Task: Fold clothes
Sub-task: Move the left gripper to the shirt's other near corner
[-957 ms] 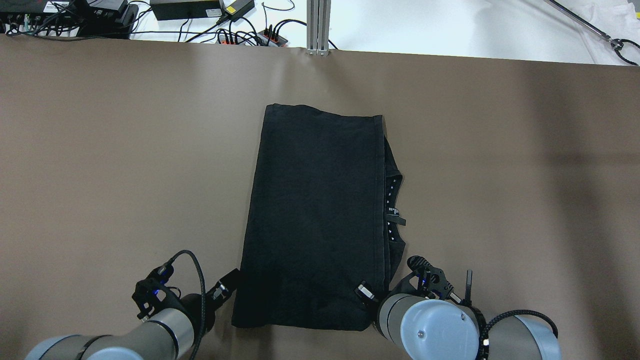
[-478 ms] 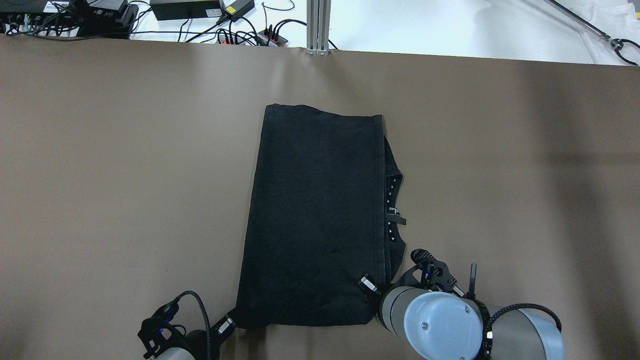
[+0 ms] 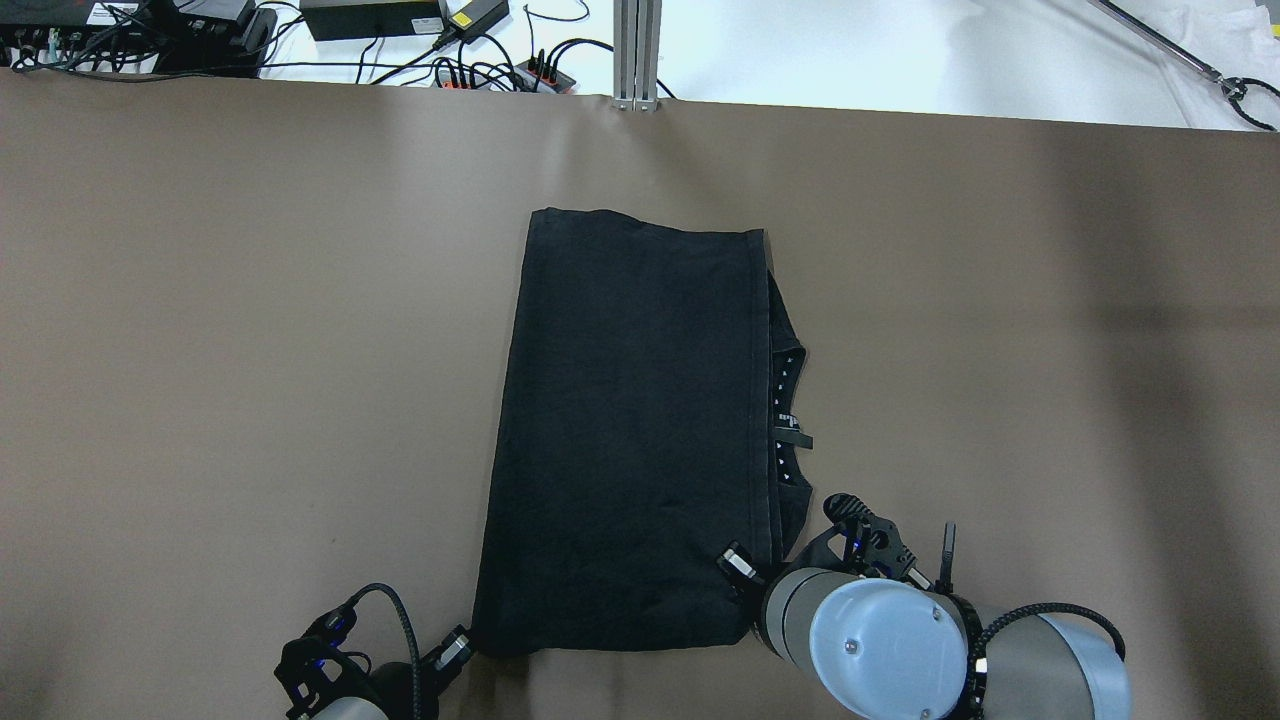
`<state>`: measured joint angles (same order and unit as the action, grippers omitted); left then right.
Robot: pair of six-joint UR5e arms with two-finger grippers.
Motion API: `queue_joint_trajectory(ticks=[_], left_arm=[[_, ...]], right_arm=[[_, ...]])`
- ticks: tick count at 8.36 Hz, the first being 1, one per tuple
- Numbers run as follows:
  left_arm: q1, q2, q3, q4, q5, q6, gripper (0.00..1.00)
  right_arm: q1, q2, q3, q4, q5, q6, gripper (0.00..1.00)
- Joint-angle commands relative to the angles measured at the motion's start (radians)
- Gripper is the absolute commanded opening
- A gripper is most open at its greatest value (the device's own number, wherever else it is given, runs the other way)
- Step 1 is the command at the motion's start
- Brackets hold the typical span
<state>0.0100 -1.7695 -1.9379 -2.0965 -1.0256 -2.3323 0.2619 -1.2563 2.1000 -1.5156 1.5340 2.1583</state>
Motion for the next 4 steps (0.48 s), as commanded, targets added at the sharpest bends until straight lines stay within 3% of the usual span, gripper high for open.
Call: queue_joint_trajectory(ticks=[1,2,3,4], left_arm=[[-0.002,0.004,-0.045,0.001,-0.052,0.007,0.00],[-0.008,0.019,-0.159,0.024,-0.071,0.017,0.00],[-0.018,0.010,-0.296,0.177,-0.112,0.045,0.00],[-0.101,-0.057,-0.384,0.357,-0.195,0.051,0.00]], right_arm=[[0.002,0.000,0.003,0.000,0.000,0.000,0.00],[0.005,0.001,0.020,0.000,0.000,0.003,0.00],[0.034,0.002,0.056,0.000,0.030,0.003,0.00],[0.116,0.002,0.078,0.000,0.142,0.003,0.00]])
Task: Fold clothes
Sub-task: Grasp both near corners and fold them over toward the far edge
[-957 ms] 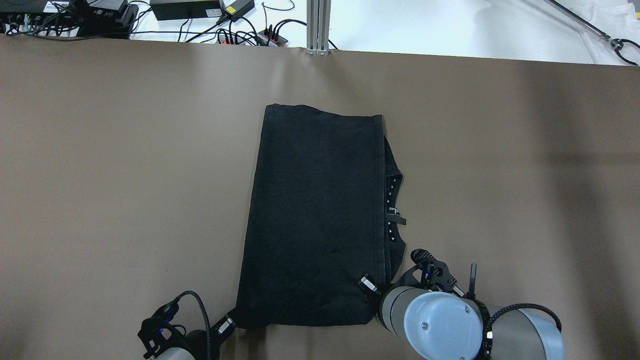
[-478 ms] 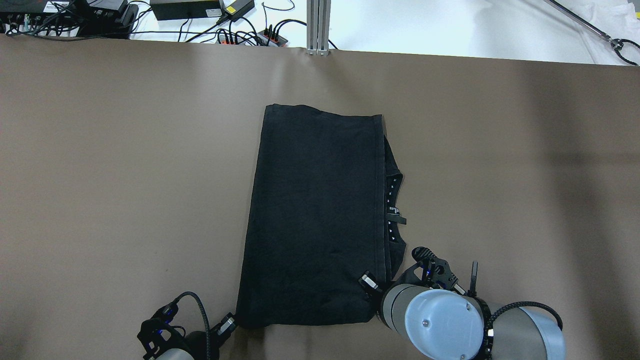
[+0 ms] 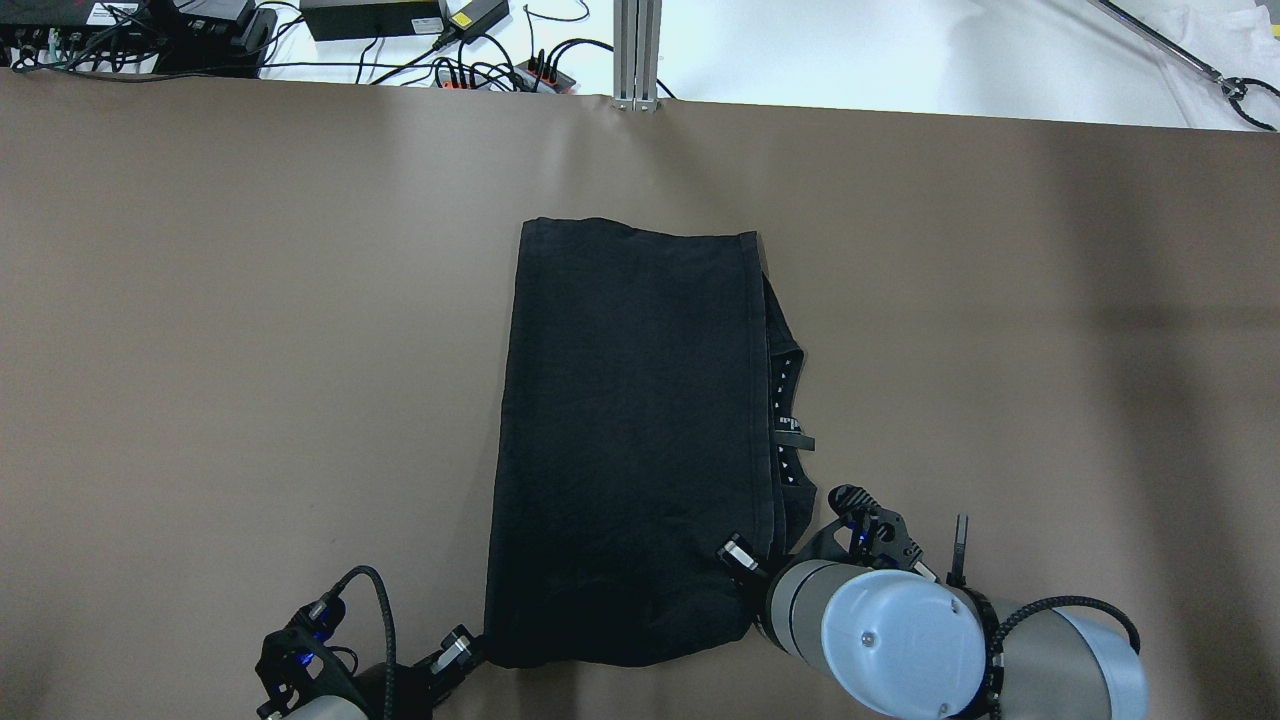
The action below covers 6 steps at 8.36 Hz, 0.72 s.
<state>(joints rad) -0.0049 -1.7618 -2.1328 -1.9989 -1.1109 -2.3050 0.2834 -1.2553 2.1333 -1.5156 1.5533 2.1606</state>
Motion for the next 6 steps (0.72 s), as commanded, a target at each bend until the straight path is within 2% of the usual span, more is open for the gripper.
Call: queue_joint_trajectory(ticks=[1,2,3,5,6], left_arm=[[-0.212,-0.205,-0.165,0.360,-0.229,0.059,0.00],[-0.348,-0.314,-0.095,0.417,-0.336,0.097,0.00],[-0.462,-0.387,0.007,0.417,-0.430,0.140,0.00],[-0.619,-0.430,0.182,0.359,-0.518,0.224,0.00],[-0.673,-0.448,0.311,0.271,-0.565,0.248,0.00]], right_arm=[[0.191,0.007,0.042,0.002,0.230,-0.002,0.00],[0.271,0.032,0.033,0.006,0.260,-0.013,0.00],[0.340,0.103,-0.033,0.006,0.260,-0.054,0.00],[0.417,0.248,-0.253,0.040,0.264,-0.103,0.00],[0.451,0.284,-0.348,0.085,0.284,-0.138,0.00]])
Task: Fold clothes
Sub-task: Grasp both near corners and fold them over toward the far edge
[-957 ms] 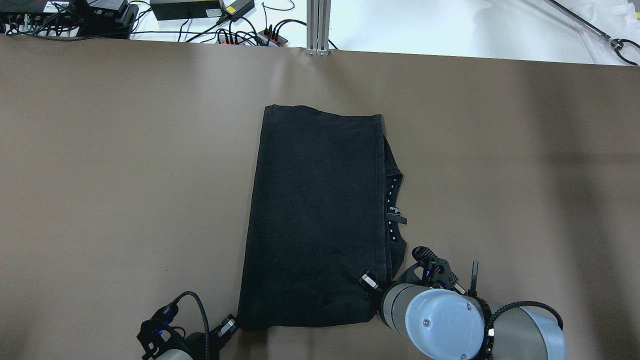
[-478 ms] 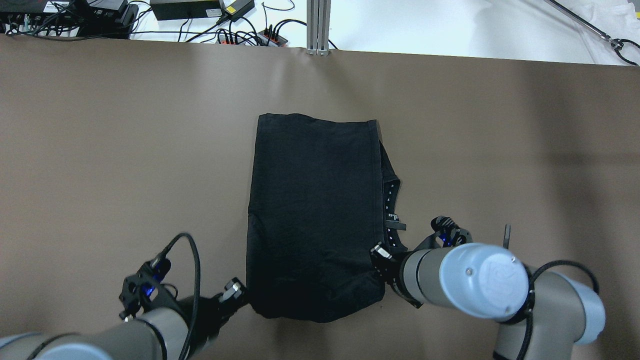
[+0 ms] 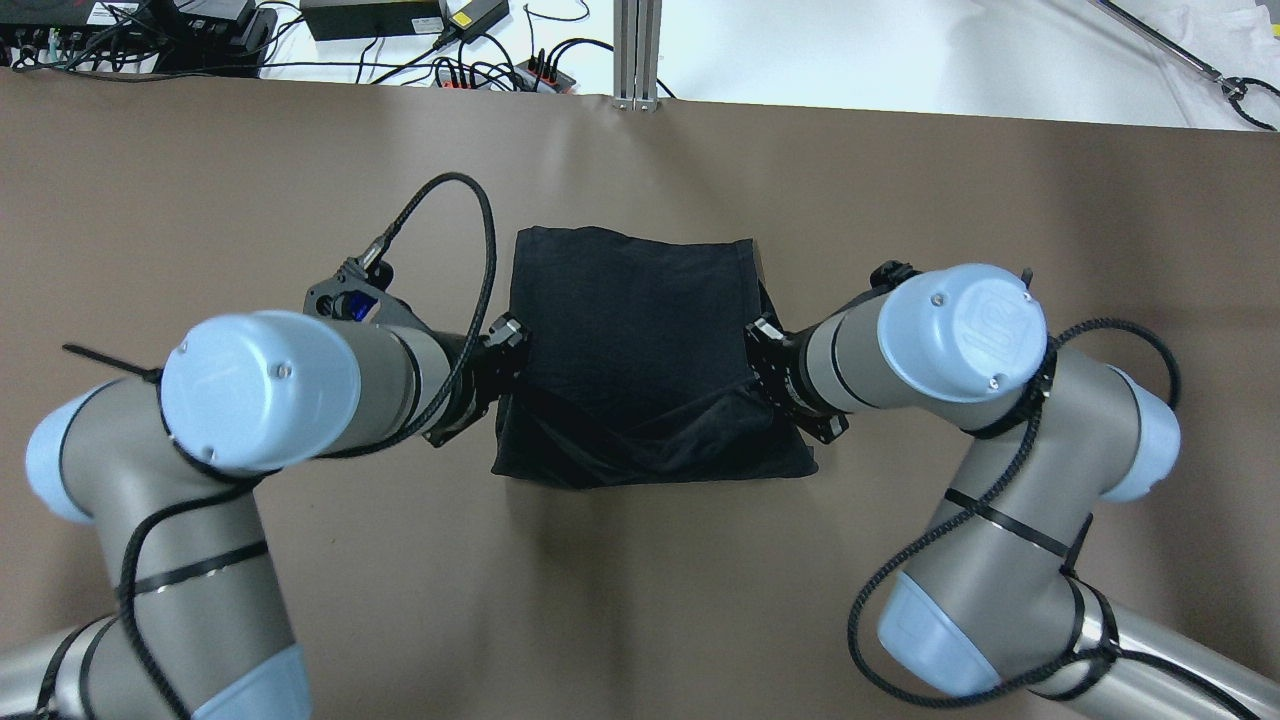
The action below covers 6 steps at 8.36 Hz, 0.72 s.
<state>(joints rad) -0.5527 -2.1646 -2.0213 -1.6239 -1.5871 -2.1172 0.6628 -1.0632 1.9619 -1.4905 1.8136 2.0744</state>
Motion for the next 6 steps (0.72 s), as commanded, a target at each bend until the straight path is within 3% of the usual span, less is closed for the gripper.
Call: queue_joint_trajectory(ticks=[1,4,5,6], left_arm=[[-0.160,-0.072,0.314,-0.210,-0.099,0.071,0.00],[-0.289,-0.295,0.765,-0.393,-0.172,0.118,0.00],[-0.299,-0.335,0.953,-0.545,-0.165,0.137,0.06],[-0.305,-0.366,1.122,-0.702,-0.130,0.201,0.99]], right_arm=[[0.092,0.123,-0.272,0.119,0.027,-0.063,0.00],[0.168,0.312,-0.626,0.238,0.030,-0.147,0.00],[0.181,0.337,-0.761,0.362,0.027,-0.193,0.00],[0.195,0.341,-0.875,0.503,0.015,-0.259,0.10]])
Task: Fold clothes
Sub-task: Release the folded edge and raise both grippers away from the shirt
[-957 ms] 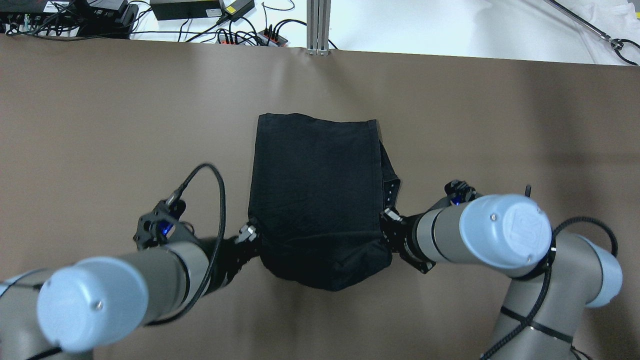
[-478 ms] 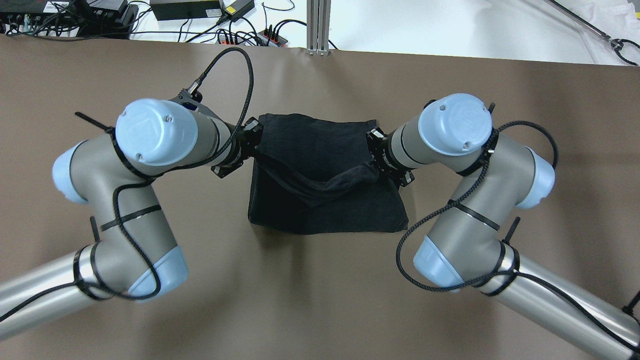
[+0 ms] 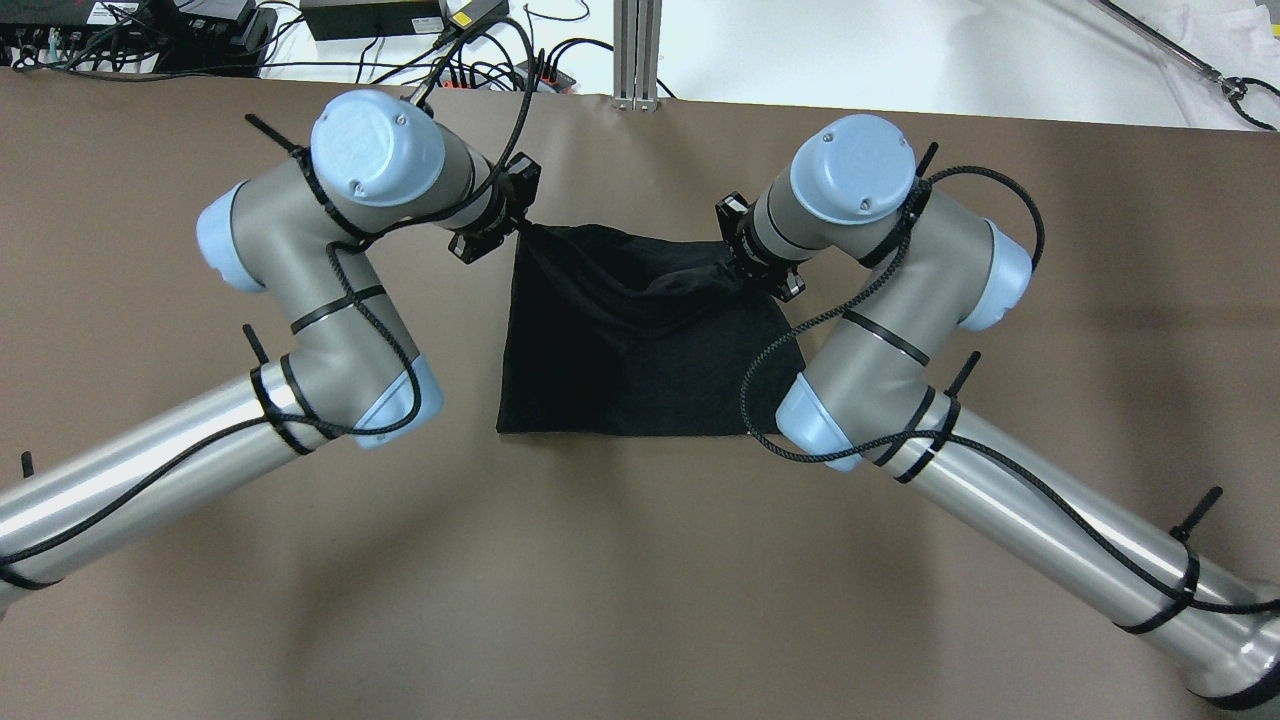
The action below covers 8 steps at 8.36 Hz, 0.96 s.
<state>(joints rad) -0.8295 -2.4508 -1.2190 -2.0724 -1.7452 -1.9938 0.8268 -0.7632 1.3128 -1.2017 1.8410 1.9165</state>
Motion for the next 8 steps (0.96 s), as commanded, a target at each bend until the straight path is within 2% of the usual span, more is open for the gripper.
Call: queue_joint_trajectory(ticks=[1,6,7,8], left_arm=[[-0.028,-0.089,0.346,-0.271,0.054,0.108,1.00],[-0.031,-0.089,0.323,-0.273,0.056,0.112,1.00],[-0.039,-0.080,0.282,-0.268,0.050,0.127,1.00],[-0.040,-0.033,0.223,-0.262,0.056,0.214,1.00]], right_arm=[[0.044,0.060,-0.250,0.226,-0.037,-0.217,0.93],[0.094,0.082,-0.259,0.225,-0.040,-0.335,0.95],[0.101,0.068,-0.257,0.223,-0.040,-0.396,0.95],[0.115,0.041,-0.256,0.223,-0.034,-0.539,0.95]])
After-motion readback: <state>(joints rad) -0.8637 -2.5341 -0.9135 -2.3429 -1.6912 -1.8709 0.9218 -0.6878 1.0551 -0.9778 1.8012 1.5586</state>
